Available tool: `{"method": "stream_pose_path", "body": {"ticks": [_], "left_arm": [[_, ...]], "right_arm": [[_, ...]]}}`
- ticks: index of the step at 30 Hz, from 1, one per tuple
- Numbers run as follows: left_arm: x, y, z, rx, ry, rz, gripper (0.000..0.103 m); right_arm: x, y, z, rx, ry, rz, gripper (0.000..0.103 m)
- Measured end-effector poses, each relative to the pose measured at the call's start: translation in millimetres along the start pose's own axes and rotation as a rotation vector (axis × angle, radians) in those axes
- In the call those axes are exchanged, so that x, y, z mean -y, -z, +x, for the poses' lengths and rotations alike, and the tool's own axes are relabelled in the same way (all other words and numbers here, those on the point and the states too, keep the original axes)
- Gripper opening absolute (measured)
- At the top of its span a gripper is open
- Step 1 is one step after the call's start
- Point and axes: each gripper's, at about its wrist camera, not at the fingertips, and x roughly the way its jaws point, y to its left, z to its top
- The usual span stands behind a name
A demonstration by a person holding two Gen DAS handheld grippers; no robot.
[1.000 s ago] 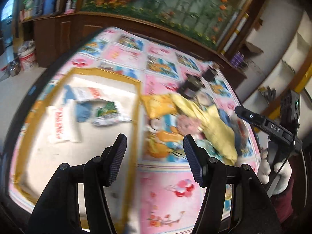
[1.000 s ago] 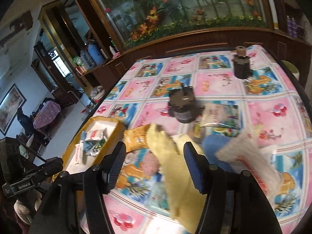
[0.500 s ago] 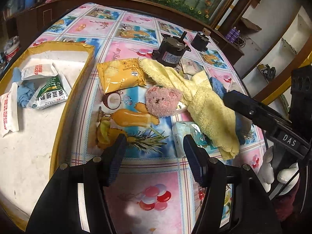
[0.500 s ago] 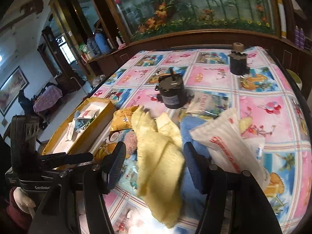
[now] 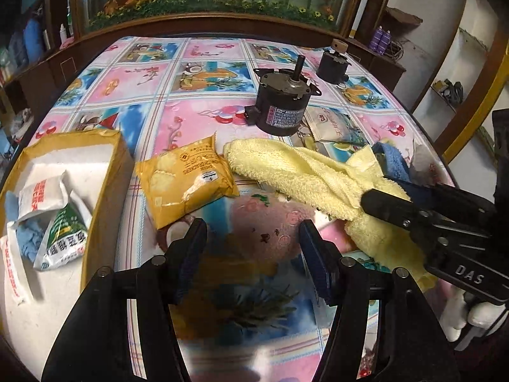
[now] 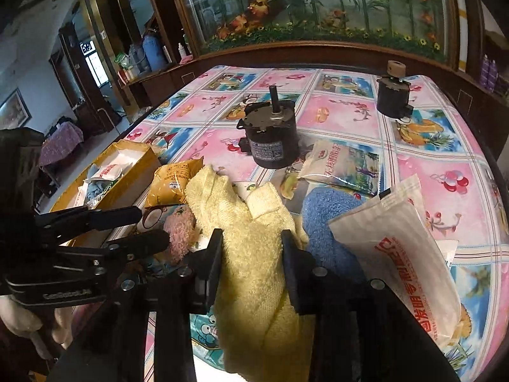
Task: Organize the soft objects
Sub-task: 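Grasp the yellow towel with the right tool and lift it, then grasp the pink teddy bear with left tool while right tool holds the towel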
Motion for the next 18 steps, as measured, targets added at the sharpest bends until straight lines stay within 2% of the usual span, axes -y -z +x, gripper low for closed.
{"method": "stream_pose_path", "body": {"ticks": [2, 6, 7, 9, 10, 15, 18], "left_arm": [[4.0, -5.1, 12.5, -0.013, -0.011, 0.020, 0.061], [3.3, -15.0, 22.6, 0.007, 0.022, 0.007, 0.060], [2.8, -15.6, 23.1, 0.002, 0.037, -0.003, 0.051], [0.9, -15.4, 21.7, -0.003, 0.072, -0.016, 0.044], [1.6, -14.5, 19.3, -0.002, 0.073, -0.014, 0.039], [-1.3, -7.3, -5.3, 0.031, 0.096, -0.032, 0.038], [-5.7, -1.3, -30.3, 0.071, 0.124, -0.050, 0.038]], "right_arm": [[7.4, -0.6, 0.3, -0.004, -0.033, 0.034, 0.035], [14.9, -1.2, 2.5, -0.015, -0.081, 0.073, 0.035], [16.0, -1.0, 2.9, -0.015, -0.090, 0.078, 0.036], [16.1, -0.5, 3.4, -0.013, -0.100, 0.078, 0.037], [15.9, -0.1, 3.6, -0.011, -0.102, 0.077, 0.037], [12.8, 1.3, 5.4, -0.003, -0.097, 0.064, 0.040], [2.1, -1.0, 6.4, -0.009, -0.042, 0.017, 0.042]]}}
